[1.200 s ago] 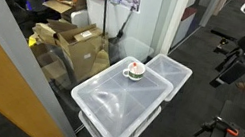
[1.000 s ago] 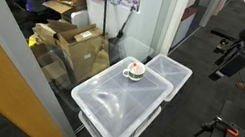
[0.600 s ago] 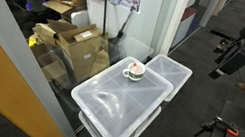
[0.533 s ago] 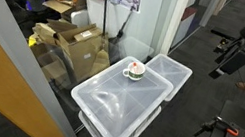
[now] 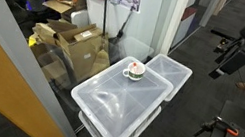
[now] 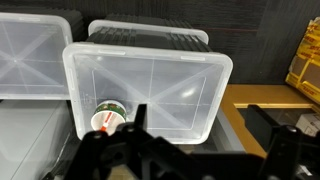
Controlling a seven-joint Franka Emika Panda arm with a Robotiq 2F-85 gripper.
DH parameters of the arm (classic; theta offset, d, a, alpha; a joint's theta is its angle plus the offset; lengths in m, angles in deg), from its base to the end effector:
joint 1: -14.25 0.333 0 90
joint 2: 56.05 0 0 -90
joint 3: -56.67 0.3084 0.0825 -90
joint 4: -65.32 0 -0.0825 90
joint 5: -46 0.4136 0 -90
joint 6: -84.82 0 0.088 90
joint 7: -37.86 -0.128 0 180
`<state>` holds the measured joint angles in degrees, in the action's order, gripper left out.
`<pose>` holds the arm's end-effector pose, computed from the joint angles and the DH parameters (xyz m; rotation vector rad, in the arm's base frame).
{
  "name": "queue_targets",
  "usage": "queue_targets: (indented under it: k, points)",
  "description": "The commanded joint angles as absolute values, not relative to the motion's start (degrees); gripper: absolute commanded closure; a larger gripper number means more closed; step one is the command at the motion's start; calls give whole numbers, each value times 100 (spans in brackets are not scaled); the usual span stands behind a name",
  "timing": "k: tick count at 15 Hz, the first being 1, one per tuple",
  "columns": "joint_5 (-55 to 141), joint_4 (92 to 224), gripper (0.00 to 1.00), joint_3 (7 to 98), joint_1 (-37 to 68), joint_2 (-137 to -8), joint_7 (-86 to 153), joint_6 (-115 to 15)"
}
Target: Remove the red marker from the cup
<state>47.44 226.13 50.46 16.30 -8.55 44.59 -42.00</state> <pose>0.3561 -0.0182 0.4092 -3.0356 -0.0878 -0.3655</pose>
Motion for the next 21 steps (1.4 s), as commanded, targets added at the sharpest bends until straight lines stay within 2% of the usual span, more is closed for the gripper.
queue_targets:
  k: [1, 15, 21]
  points:
    - [4492, 22552, 0, 5197, 1480, -964, 4619, -4471]
    - [4097, 21500, 0, 5102, 1203, -1655, 4554, -4825]
    - [4138, 21508, 0, 5111, 1189, -1632, 4477, -4898]
